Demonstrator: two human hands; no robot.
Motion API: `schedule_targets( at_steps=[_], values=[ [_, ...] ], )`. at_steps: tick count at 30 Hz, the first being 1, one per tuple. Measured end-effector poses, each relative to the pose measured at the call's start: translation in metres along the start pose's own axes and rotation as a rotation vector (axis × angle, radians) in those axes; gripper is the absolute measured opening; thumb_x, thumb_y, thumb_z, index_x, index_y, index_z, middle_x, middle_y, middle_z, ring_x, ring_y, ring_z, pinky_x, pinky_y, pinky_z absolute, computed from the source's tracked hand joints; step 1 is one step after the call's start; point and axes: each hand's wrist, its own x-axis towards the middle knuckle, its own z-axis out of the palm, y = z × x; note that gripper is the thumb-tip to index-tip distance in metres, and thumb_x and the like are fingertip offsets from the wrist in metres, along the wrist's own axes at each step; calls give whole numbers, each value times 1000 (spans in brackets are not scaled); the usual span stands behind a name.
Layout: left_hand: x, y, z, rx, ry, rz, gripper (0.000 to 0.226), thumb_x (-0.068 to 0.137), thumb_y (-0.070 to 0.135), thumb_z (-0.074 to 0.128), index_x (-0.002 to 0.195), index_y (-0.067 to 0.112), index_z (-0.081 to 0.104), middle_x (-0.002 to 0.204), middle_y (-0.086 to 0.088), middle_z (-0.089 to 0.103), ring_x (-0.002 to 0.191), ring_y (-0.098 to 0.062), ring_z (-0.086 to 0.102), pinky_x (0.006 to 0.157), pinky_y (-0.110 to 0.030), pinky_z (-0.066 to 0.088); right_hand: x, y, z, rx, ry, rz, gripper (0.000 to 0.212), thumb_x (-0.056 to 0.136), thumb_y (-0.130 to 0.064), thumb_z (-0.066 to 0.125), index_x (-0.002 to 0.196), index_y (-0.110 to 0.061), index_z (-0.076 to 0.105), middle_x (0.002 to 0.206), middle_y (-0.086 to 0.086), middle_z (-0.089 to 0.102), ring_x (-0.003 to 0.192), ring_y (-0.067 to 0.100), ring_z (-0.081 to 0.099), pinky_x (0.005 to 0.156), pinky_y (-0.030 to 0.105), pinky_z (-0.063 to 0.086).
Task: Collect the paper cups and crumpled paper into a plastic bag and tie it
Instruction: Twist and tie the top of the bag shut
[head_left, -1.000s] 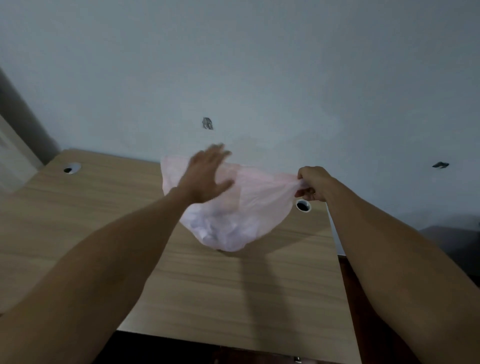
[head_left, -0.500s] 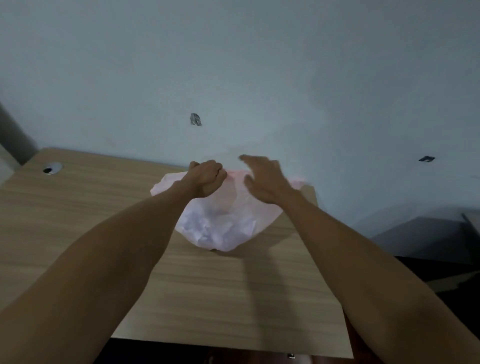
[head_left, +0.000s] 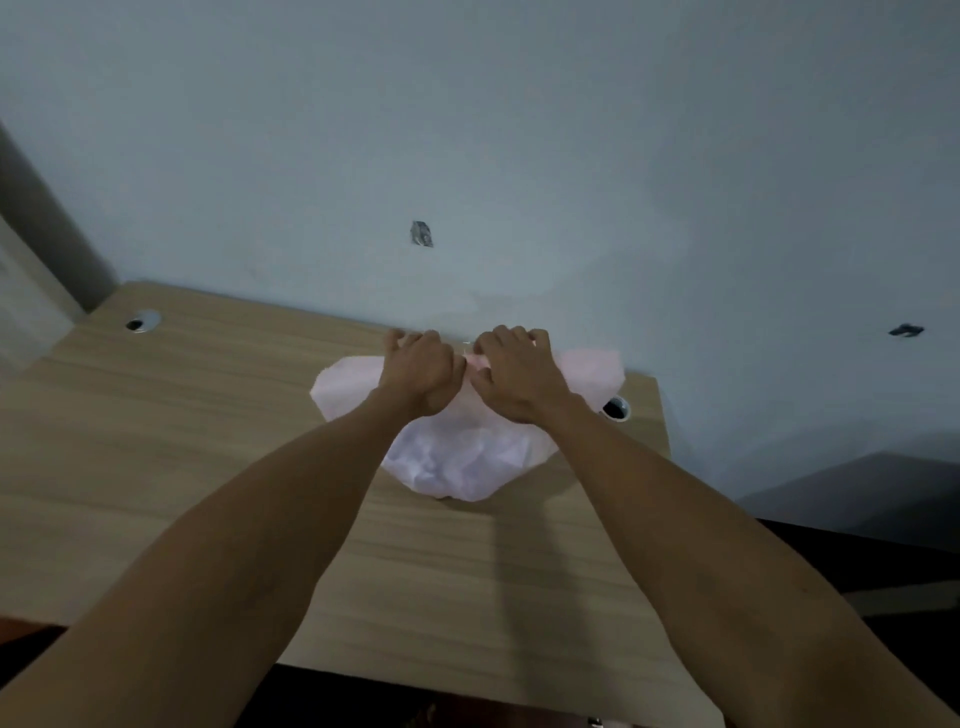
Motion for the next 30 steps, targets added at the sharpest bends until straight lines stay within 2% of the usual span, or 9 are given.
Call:
schedule_targets(
  at_steps=[3,8,11,13,18,21,23,26,30],
  values=[
    [1,3,3,-79,-29,-59,44,99,38,24,84,17,60,106,-8,61,107,-25,59,111,-48,22,-1,-3,7,-84,46,-3,30,100,-30,35,94,-16,61,99,6,67,92,29,58,92,45,31],
    [-12,-1,7,117,46,205,51,95,40,19,90,16,65,96,-4,63,97,-25,62,112,-51,22,4,4,6,72,-11,122,25,100,-23,35,84,-19,53,89,3,66,88,30,61,87,43,29],
    [-6,5,7,-21,-82,23,46,102,35,23,83,20,63,103,-5,60,107,-23,59,114,-50,17,-2,5,11,32,8,-5,24,95,-33,40,101,-19,59,102,2,67,97,28,57,98,47,28],
    [-2,7,8,-140,-138,-61,42,103,35,24,83,20,58,103,-5,59,108,-22,58,116,-50,15,-6,5,16,-73,4,-81,16,94,-29,42,94,-20,56,98,2,67,96,27,57,98,46,28],
    [-12,3,11,46,-43,198,42,98,40,26,92,18,62,102,-2,61,103,-23,59,118,-52,17,-2,6,18,-2,-48,58,26,98,-26,35,85,-22,57,93,0,70,92,27,60,91,44,30],
    [-8,4,10,-41,-91,60,41,102,34,29,81,19,61,106,-4,58,111,-23,57,117,-50,14,-5,11,24,-3,-56,-26,32,91,-34,39,107,-19,62,107,2,66,106,28,54,104,48,24],
    [-4,2,11,-158,-110,-28,40,102,34,29,79,19,58,107,-5,57,112,-23,56,117,-50,12,-8,11,28,-87,-46,-87,27,94,-31,39,104,-19,61,102,4,66,102,29,54,101,48,25],
    [-10,1,17,-68,-16,115,33,96,38,35,99,18,62,110,-3,60,108,-24,58,117,-52,16,-4,8,29,-35,-69,15,26,101,-28,34,89,-22,57,96,2,70,93,28,58,86,43,28],
    [-17,5,29,35,32,236,31,99,31,39,97,15,65,100,-5,64,97,-26,62,114,-54,23,6,8,28,228,-219,138,29,101,-31,34,92,-20,59,101,1,69,102,28,61,89,43,27]
  ],
)
